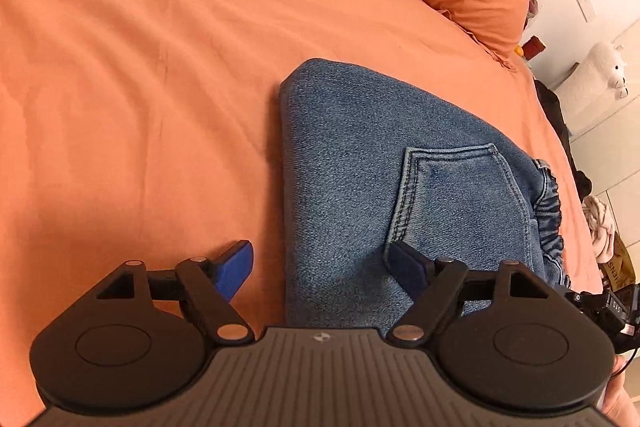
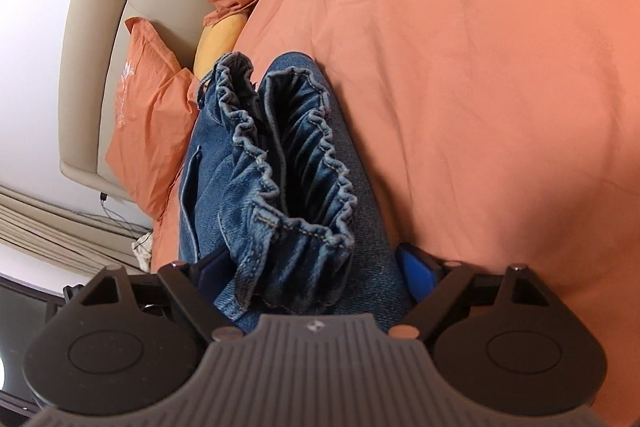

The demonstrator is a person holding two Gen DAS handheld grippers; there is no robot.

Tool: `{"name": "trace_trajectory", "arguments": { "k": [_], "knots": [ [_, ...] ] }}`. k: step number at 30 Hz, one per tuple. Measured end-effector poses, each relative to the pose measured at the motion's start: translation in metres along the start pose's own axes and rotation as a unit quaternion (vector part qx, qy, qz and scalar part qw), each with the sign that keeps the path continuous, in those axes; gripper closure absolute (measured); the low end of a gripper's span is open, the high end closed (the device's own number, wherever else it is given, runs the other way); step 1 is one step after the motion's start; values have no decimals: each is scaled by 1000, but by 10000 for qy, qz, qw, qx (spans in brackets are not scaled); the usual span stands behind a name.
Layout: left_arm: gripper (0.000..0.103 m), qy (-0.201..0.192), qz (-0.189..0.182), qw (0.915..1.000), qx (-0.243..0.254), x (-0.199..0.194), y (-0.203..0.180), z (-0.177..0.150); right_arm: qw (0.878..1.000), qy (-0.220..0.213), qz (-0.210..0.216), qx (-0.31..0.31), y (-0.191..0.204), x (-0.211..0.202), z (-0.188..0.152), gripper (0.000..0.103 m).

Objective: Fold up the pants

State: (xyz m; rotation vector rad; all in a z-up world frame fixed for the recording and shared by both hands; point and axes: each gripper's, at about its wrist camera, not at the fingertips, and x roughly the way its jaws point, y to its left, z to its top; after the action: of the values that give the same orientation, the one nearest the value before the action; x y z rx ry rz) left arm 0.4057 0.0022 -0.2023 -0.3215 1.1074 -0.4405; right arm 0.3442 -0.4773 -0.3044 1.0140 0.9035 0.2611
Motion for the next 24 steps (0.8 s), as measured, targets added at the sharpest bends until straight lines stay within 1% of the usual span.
{"name": "trace_trajectory", "arguments": {
  "k": [4,5,6,7,10,12,13,15,17,19,24],
  "knots": [
    [16,36,-117,9999,60,1,-4,2,9998,-128,-123,-58,3,-6,-7,31],
    [22,61,-191,9998,63,2,-6,2,9997,-149,-163,-49,5,-6,-8,32],
    [22,77,-182,9998,70,3,-9,3,9996,-165,-212,-54,8,-8,-9,34],
    [23,74,-94,9998,134,4,-13,3,9994,-177,-270,-93,13,-10,-10,35],
    [29,112,62,9995,277,3,-20,4,9986,-203,-407,-284,27,-18,-12,43],
    [39,117,76,9993,349,-1,-22,4,9980,-199,-420,-434,38,-22,-12,50],
    [43,117,102,9989,437,-3,-24,4,9978,-199,-405,-490,43,-25,-12,51],
    [57,129,152,9981,578,-9,-27,4,9976,-196,-371,-545,53,-29,-11,55],
    [65,158,139,9980,600,-18,-28,8,9975,-211,-297,-608,61,-33,-9,58],
    [76,139,124,9978,629,-29,-30,10,9978,-223,-207,-595,67,-40,-8,60],
    [77,29,168,9969,763,-64,-42,13,9977,-163,-22,-662,88,-58,-16,62]
  ]
}}
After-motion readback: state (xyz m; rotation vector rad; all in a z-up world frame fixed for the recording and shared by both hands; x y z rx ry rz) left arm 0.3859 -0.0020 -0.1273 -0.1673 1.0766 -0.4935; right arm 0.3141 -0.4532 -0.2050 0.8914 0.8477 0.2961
